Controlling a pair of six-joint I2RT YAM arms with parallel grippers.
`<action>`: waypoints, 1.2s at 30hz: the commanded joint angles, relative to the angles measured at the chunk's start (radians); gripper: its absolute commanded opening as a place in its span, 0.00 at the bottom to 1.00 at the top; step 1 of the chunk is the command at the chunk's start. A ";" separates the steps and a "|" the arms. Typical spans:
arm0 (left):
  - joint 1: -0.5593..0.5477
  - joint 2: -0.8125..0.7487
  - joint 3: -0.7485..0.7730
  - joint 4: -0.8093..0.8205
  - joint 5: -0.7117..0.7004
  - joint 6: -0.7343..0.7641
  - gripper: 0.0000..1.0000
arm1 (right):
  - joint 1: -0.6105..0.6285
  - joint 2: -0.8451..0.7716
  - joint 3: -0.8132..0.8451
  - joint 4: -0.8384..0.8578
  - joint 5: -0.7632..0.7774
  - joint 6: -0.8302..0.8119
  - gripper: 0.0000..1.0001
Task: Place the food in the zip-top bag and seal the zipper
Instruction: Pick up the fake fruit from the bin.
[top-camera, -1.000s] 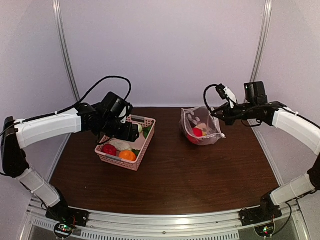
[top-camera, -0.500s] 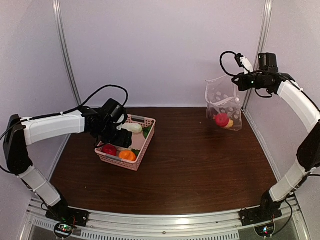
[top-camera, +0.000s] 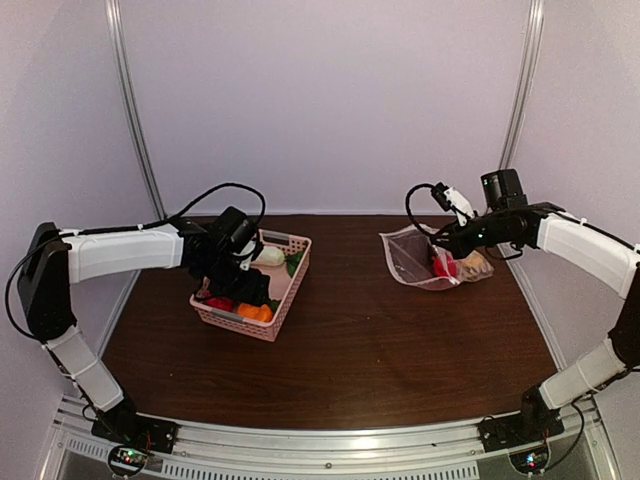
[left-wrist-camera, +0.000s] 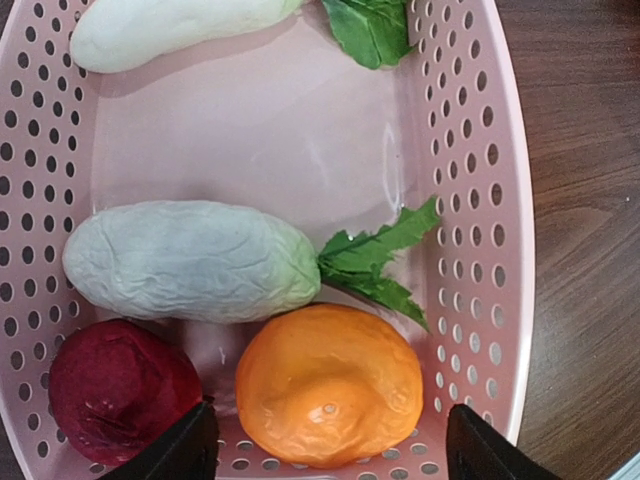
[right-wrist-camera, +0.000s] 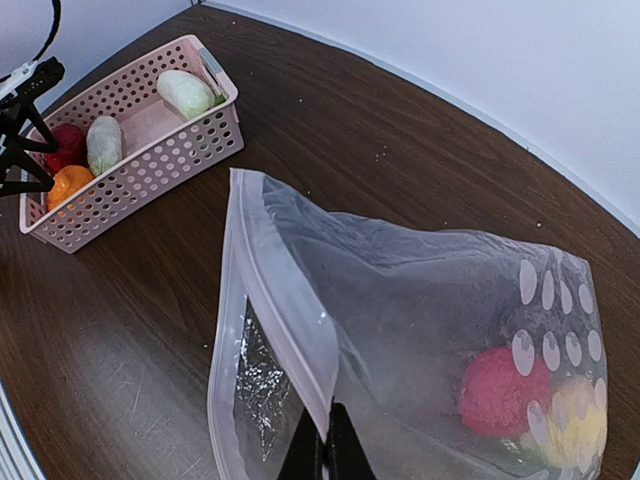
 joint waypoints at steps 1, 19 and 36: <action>0.008 0.010 -0.007 0.007 0.028 0.003 0.79 | 0.002 -0.036 -0.035 0.082 -0.052 0.005 0.00; 0.008 0.165 -0.006 -0.001 0.037 0.015 0.85 | 0.002 -0.070 -0.122 0.135 -0.087 0.009 0.00; 0.008 0.052 0.079 -0.102 0.004 0.037 0.70 | 0.003 -0.078 -0.128 0.141 -0.087 0.009 0.00</action>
